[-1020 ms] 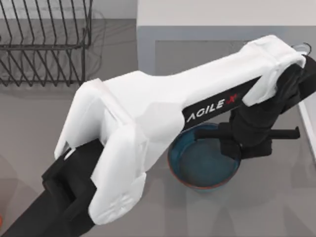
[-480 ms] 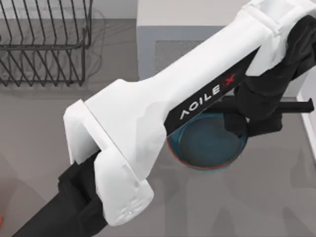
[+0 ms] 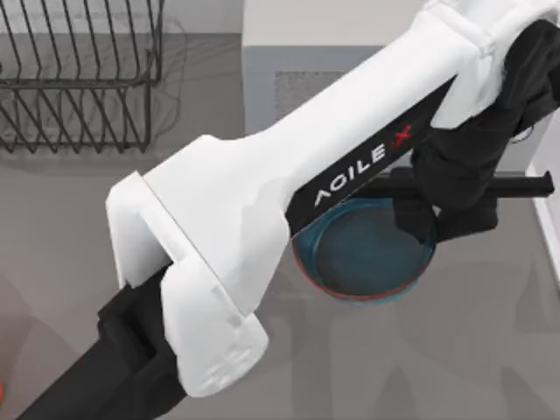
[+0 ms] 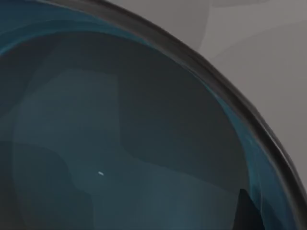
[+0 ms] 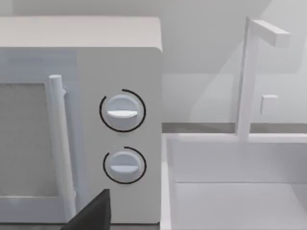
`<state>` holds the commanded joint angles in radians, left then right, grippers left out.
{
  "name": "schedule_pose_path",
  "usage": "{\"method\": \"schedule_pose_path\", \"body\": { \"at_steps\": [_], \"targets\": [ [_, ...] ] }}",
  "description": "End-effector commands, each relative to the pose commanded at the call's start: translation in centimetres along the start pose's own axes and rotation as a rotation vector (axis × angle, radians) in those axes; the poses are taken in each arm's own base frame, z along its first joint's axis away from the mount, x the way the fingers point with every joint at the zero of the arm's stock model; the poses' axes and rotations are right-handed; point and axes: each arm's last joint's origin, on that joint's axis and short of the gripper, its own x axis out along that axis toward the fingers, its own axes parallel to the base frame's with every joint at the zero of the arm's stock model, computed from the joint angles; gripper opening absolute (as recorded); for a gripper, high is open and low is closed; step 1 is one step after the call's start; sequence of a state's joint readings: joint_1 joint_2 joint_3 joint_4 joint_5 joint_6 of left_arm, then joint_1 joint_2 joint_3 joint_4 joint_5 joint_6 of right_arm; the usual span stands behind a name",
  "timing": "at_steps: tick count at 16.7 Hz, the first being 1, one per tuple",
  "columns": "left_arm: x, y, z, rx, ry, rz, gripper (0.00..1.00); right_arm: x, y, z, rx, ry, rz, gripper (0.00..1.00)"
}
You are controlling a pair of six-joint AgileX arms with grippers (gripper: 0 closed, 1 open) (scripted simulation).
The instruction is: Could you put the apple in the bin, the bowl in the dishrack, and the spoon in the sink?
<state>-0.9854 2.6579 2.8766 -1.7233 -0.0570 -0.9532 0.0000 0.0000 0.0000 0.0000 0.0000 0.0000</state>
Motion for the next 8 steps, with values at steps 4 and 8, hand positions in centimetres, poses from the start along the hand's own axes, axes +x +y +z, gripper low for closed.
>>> {"method": "schedule_pose_path", "body": {
  "at_steps": [4,8],
  "targets": [
    [-3.7,3.4,2.3,-0.056,0.015,-0.109,0.0,0.0,0.0,0.0,0.0,0.0,0.0,1.0],
    [-10.5,10.7,4.7,-0.114,-0.058,-0.316,0.0,0.0,0.0,0.0,0.0,0.0,0.0,1.0]
  ]
}}
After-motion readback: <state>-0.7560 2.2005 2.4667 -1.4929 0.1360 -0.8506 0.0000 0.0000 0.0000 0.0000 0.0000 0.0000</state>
